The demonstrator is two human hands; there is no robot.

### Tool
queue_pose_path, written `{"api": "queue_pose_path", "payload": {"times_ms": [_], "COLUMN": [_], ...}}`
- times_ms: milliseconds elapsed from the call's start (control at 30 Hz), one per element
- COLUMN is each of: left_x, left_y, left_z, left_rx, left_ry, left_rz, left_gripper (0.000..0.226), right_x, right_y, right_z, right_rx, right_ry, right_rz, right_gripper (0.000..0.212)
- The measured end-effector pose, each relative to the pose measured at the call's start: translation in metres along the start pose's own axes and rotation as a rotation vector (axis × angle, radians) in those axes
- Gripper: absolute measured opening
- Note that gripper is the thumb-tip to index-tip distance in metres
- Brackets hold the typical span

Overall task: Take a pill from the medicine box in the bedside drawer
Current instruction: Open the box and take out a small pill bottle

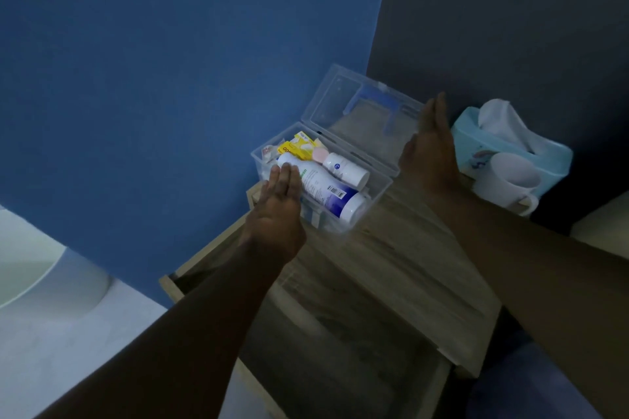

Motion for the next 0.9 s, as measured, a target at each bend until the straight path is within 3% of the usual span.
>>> {"api": "queue_pose_path", "payload": {"times_ms": [167, 267, 400, 500, 600, 733, 900], "left_x": [0.000, 0.002, 0.002, 0.002, 0.002, 0.005, 0.008], "left_y": [0.000, 0.002, 0.001, 0.002, 0.003, 0.004, 0.006], "left_z": [-0.002, -0.003, -0.004, -0.005, -0.005, -0.005, -0.005], "left_rx": [0.032, 0.027, 0.032, 0.043, 0.053, 0.077, 0.090], "left_ry": [-0.011, -0.022, -0.032, -0.055, -0.063, -0.100, -0.098], "left_rz": [0.005, -0.002, 0.001, -0.013, -0.008, 0.010, -0.006], "left_gripper": [0.099, 0.099, 0.097, 0.095, 0.095, 0.092, 0.093], "right_x": [0.015, 0.009, -0.004, 0.004, 0.021, 0.051, 0.070], "right_y": [-0.014, -0.006, 0.031, 0.066, 0.090, 0.098, 0.096], "right_z": [-0.004, -0.010, -0.013, -0.005, 0.000, 0.010, 0.022], "right_rx": [0.081, 0.122, -0.091, -0.330, -0.449, -0.466, -0.403], "right_ry": [0.097, 0.063, -0.043, 0.132, 0.337, 0.510, 0.622], "right_rz": [0.138, 0.186, 0.255, 0.313, 0.303, 0.208, 0.117], "right_gripper": [0.060, 0.056, 0.043, 0.035, 0.033, 0.027, 0.040]}}
Point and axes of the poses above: each hand's wrist, its own z-axis towards the middle knuckle, its own x-axis out of the palm, y = z × x, the point moved 4 cm from there along z, towards the middle knuckle, and after that the axes turned 8 degrees about z, right-handed, at the moved point
